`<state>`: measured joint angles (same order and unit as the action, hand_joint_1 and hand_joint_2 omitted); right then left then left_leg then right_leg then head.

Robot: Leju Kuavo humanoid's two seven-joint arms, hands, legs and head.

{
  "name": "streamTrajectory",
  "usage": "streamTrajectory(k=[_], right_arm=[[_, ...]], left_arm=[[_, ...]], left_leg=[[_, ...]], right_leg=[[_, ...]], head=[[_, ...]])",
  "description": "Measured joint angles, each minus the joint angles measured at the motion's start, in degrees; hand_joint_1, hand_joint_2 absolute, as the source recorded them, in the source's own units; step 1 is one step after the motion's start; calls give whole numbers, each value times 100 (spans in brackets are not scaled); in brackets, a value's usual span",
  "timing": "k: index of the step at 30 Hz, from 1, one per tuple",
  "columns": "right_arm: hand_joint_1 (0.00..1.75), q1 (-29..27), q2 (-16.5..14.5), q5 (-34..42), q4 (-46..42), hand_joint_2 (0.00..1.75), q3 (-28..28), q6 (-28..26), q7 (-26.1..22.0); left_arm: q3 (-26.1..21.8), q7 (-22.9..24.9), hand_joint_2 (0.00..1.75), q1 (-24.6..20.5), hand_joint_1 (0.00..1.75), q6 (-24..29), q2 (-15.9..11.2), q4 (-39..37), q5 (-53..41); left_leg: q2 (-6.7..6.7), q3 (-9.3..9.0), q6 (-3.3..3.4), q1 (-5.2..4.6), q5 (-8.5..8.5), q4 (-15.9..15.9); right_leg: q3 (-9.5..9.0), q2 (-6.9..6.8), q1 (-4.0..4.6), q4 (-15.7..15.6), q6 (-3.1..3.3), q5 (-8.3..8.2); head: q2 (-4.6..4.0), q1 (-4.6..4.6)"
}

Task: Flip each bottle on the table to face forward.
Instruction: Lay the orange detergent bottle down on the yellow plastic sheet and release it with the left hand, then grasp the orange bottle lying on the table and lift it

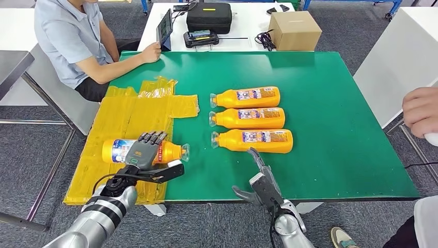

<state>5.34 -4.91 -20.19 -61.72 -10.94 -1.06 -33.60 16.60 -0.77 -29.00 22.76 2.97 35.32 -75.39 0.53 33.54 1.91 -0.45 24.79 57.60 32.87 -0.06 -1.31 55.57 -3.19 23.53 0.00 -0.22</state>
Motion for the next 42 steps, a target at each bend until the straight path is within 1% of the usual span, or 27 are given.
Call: streamTrajectory(k=[4,9,14,16,21,24,28,30,33,36,38,39,40,42], right_arm=[[0,0,-21,-3,0,175,37,1,-3],[0,-1,-25,-3,0,175,49,1,-5],[0,-1,-27,-10,0,175,72,1,-17],[0,-1,-27,-22,0,175,87,-1,-32],[0,-20,-30,-31,0,175,102,-31,-72],[0,-70,-37,-32,0,175,146,-77,-97],[0,-168,-44,-37,0,175,190,-210,-139],[0,-213,-53,-41,0,175,192,-279,-159],[0,-277,-58,-52,0,175,196,-338,-171],[0,-326,-59,-96,-1,175,197,-449,-195],[0,-353,-59,-256,-10,175,196,-698,-254],[0,-364,-57,-396,-25,175,195,-898,-280],[0,-372,-54,-592,-48,175,189,-1163,-289],[0,-374,-20,-1135,-112,175,154,-1826,-214]], left_arm=[[63,49,175,-129,0,-177,0,-136,-13],[83,63,175,-201,0,-230,0,-233,-7],[86,-14,175,-277,0,-357,0,-304,139],[87,-56,175,-271,0,-182,0,-321,164],[124,-107,175,-144,0,460,11,-284,49],[249,-58,175,72,0,912,35,-6,-193],[448,20,175,697,0,1613,104,812,-609],[540,42,175,1066,0,1726,150,1365,-816],[646,10,175,1538,0,1750,199,2171,-994],[673,-260,175,1917,0,1752,236,2954,-1022],[664,-664,175,2159,0,1752,309,3507,-878],[652,-959,175,2270,0,1752,371,3768,-725],[617,-1363,175,2380,0,1752,472,3993,-483],[447,-2441,175,2589,0,1752,765,4253,328]], left_leg=[[0,-5,-8,2,-6,-2],[-2,-9,-17,6,-14,-3],[-2,-10,-21,9,-20,-3],[-2,-10,-21,10,-22,-3],[-5,-4,-21,11,-23,-3],[-5,3,-21,11,-22,-2],[-3,28,-20,10,-21,1],[-1,42,-19,10,-20,1],[-3,61,-18,9,-16,1],[-3,74,-17,9,-15,1],[-3,77,-17,9,-15,1],[-2,78,-17,9,-15,1],[-3,79,-17,9,-15,1],[-3,79,-16,7,-14,1]], right_leg=[[-3,0,3,0,13,-9],[-2,0,8,0,31,-21],[-3,0,12,1,32,-23],[-2,0,12,1,32,-23],[4,0,13,1,32,-23],[12,1,12,1,32,-23],[36,1,11,1,31,-21],[46,0,11,1,30,-20],[66,1,11,0,30,-20],[81,1,11,0,30,-20],[83,0,11,0,30,-20],[83,0,12,0,30,-20],[83,0,11,0,30,-20],[84,0,10,-1,30,-20]], head=[[0,0],[0,0],[0,0],[0,0],[0,-1],[0,-2],[0,-2],[0,-1],[0,-1],[0,-2],[0,-3],[0,-2],[0,-3],[0,-1]])
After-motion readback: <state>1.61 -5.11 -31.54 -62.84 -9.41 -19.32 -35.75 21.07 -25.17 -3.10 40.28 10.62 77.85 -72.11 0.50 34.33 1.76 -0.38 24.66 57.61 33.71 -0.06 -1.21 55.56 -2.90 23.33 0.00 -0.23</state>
